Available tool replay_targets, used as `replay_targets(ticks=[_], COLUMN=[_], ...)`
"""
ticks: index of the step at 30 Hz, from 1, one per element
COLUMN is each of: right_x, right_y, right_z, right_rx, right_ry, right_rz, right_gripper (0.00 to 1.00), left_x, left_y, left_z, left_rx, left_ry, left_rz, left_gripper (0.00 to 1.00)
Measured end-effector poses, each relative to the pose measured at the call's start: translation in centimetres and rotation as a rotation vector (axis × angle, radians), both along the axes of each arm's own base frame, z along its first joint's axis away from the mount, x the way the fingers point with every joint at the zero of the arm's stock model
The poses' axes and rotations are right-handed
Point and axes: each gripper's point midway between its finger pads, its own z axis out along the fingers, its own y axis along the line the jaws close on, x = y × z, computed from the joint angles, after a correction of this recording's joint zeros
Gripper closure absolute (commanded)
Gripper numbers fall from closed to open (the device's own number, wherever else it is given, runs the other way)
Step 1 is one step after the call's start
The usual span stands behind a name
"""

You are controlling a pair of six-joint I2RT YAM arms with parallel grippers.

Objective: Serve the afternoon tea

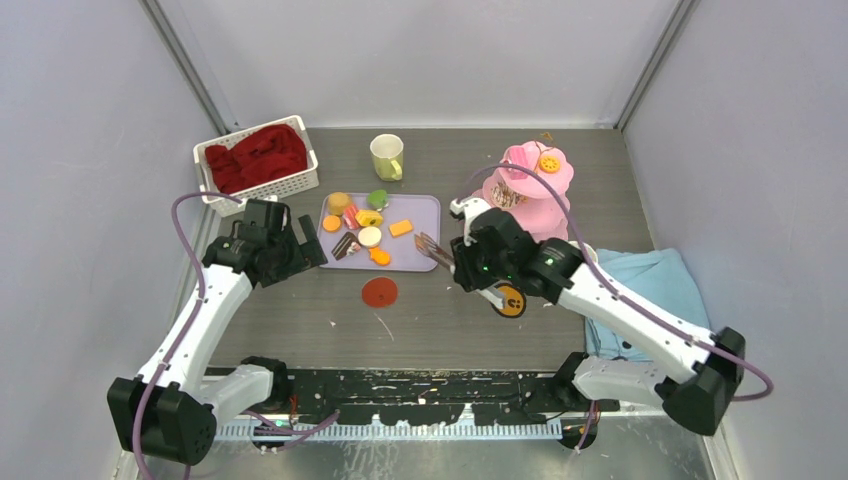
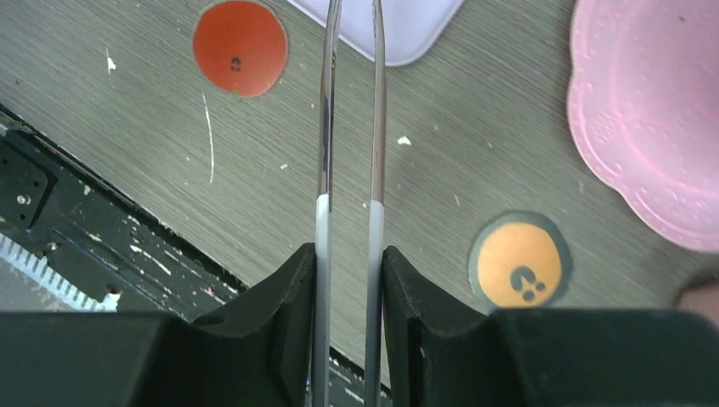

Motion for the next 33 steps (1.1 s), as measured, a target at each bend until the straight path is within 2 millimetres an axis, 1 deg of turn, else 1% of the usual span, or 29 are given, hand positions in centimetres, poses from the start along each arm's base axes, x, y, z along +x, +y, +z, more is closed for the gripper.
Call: replay_targets(ticks=[2, 3, 7, 9, 12, 15, 18, 25, 33], right_x=[0.6, 1.0, 2.4, 3.0, 3.8, 4.6, 5.3, 7.1, 8.0], right_y=[1.5, 2.1, 4.3, 5.6, 8.0, 9.7, 10.7, 11.9, 13.6], right_z=[-0.9, -1.4, -3.1, -3.8, -4.4, -4.6, -4.6, -4.3, -4.6], right_rx=[-0.008, -0.012, -0.045, -0.08, -0.129, -0.17, -0.203, -0.261, -0.298], right_ry=[0.003, 0.004, 0.002, -0.009, -0.043, -0.094, -0.138, -0.21, -0.25], right_rz=[0.02, 0.024, 0.04, 0.056, 0.095, 0.114, 0.12, 0.12, 0.145], right_gripper=[0.99, 0.97, 0.83, 0.78, 0.7, 0.65, 0.61, 0.55, 0.54], left_x=[0.0, 0.0, 0.0, 0.0, 0.0, 0.0, 0.0, 0.0, 0.0], left_y=[0.0, 0.1, 0.2, 0.2, 0.3, 0.3, 0.3, 0.3, 0.4], left_z=[0.0, 0.0, 0.0, -0.1, -0.1, -0.1, -0.1, -0.3, -0.3], left_rx=[0.002, 0.003, 0.008, 0.01, 0.013, 0.016, 0.017, 0.019, 0.023], left_ry=[0.0, 0.0, 0.001, 0.002, 0.001, 0.002, 0.003, 0.009, 0.01], left_rz=[0.002, 0.002, 0.005, 0.006, 0.008, 0.01, 0.01, 0.008, 0.004], left_gripper=[0.0, 0.0, 0.0, 0.0, 0.0, 0.0, 0.0, 0.0, 0.0])
